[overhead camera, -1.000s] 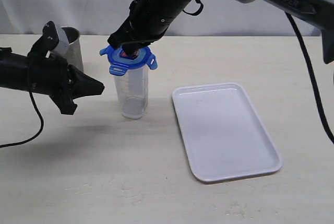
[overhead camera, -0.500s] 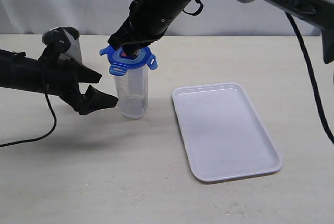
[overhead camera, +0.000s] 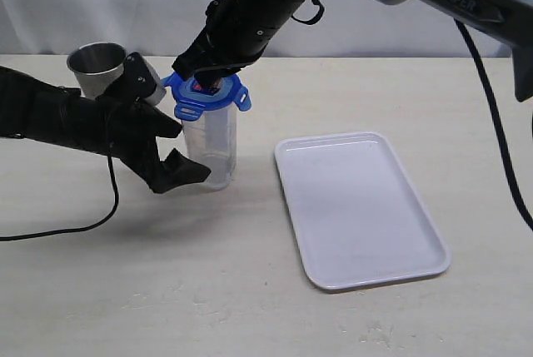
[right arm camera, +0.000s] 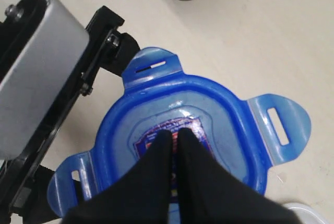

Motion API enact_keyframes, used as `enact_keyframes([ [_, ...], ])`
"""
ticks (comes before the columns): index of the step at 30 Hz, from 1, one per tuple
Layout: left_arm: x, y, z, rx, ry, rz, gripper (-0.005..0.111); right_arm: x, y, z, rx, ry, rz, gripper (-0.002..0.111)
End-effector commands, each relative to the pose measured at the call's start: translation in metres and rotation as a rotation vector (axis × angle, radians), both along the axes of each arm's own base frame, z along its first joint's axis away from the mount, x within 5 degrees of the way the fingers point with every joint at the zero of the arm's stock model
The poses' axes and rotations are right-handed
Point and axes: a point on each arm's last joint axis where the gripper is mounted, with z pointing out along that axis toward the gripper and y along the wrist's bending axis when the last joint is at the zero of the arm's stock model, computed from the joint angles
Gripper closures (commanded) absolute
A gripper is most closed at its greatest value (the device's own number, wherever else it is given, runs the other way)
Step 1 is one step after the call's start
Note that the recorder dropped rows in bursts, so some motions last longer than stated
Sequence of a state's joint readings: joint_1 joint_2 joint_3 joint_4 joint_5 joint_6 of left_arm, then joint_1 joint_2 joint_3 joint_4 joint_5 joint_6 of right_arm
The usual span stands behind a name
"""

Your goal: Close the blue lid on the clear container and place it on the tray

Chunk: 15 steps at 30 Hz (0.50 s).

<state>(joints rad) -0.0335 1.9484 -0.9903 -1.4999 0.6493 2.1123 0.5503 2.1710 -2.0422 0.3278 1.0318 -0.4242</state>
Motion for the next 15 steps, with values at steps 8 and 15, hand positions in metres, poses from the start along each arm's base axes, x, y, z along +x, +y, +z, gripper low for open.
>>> enact_keyframes([
  [8,0.009,0.002,-0.020,-0.024,0.039,0.089,0.015,-0.001,-0.001,-0.015,-0.061,0.043,0.018,0.104],
  [15,0.013,0.009,-0.023,0.013,0.057,0.201,0.015,-0.001,-0.001,-0.015,-0.061,0.043,0.018,0.104],
])
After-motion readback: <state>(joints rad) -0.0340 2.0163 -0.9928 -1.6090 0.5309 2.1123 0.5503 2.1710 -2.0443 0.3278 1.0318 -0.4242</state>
